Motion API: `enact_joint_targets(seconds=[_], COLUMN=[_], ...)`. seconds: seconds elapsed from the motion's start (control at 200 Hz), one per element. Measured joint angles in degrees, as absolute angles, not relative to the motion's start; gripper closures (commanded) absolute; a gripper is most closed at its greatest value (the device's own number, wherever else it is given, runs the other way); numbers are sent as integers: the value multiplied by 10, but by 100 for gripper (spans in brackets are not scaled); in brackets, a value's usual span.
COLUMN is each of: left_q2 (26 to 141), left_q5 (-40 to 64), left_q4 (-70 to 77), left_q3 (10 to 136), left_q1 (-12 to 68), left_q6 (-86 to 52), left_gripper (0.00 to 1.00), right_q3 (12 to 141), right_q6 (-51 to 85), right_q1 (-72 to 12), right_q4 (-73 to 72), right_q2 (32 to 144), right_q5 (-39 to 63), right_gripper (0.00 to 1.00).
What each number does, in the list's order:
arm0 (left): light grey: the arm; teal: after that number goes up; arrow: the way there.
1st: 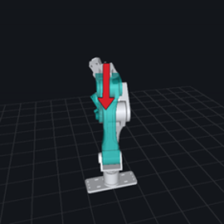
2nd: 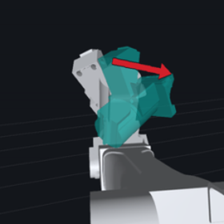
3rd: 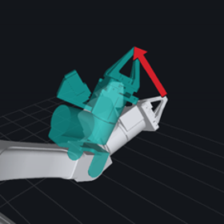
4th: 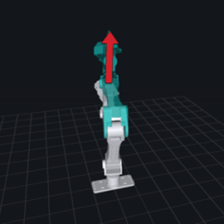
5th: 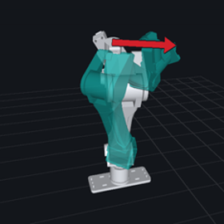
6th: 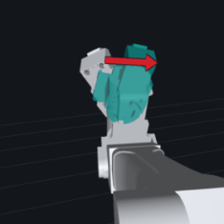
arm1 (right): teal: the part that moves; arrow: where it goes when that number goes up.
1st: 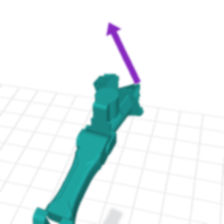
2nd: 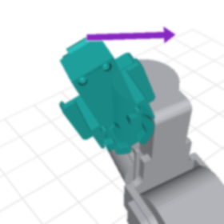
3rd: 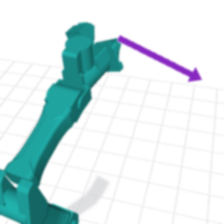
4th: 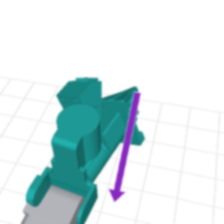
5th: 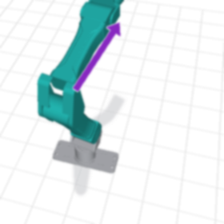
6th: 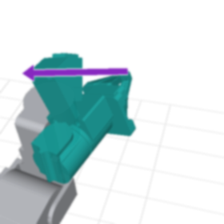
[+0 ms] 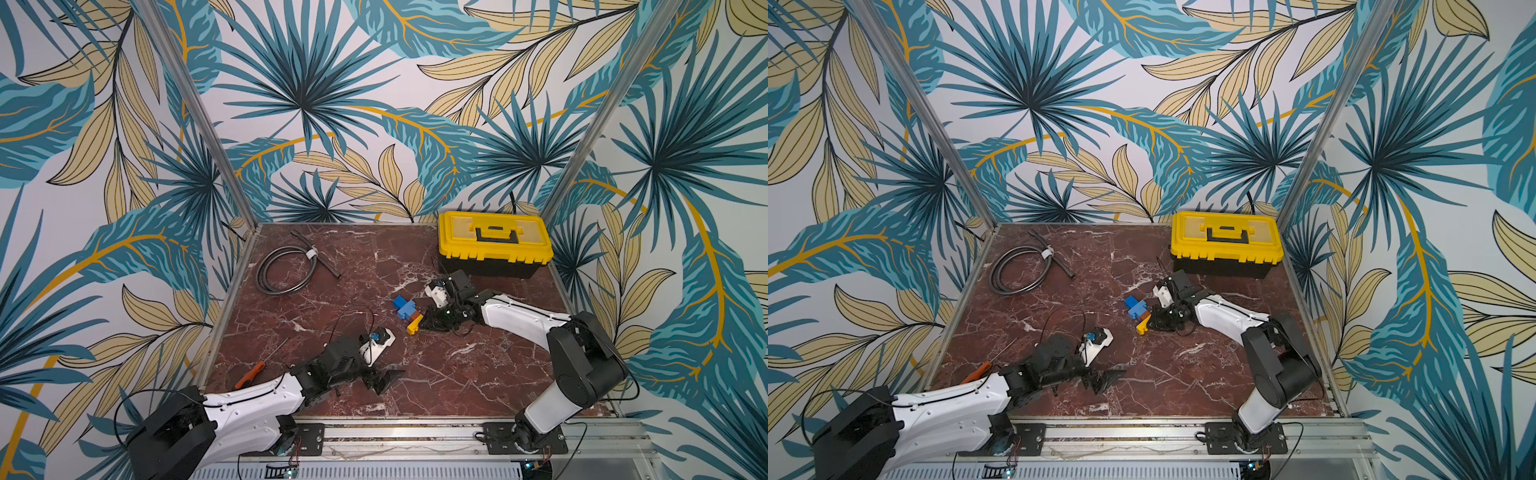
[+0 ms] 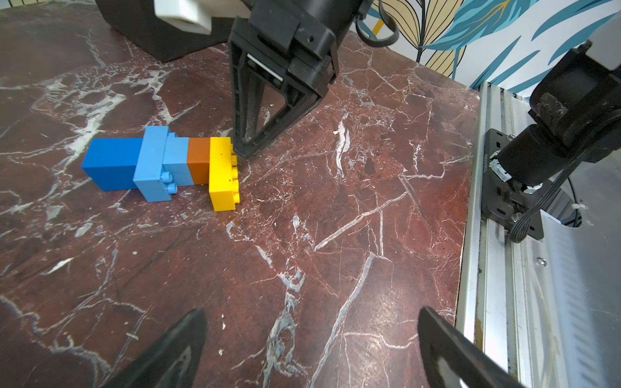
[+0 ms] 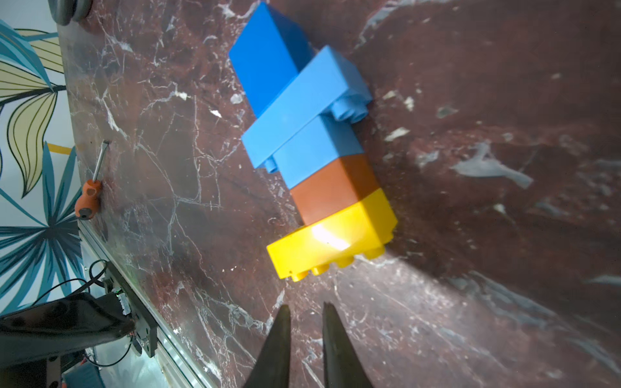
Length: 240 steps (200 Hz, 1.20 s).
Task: Assemble the letter f with lego
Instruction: Adjust the lego brick at the center of the board.
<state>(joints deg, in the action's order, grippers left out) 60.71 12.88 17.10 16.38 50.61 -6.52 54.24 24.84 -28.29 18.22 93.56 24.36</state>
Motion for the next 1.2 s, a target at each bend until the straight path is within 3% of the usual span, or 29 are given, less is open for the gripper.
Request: enact_joint_targets(seconds=[0.416,1.202], left_q2=[608,608], left_q5=[130,130], left_q4=[171,171], left_q3=[177,177], left_q1=[506,506], left_q6=[-69,-69], left_gripper=[1,1], right_q3=[542,661], right_q6=[285,252], right_q1=[-353,-351], right_q4=[136,229], right_q2=[980,1060], right_q5=[194,8], right_gripper=[84,87])
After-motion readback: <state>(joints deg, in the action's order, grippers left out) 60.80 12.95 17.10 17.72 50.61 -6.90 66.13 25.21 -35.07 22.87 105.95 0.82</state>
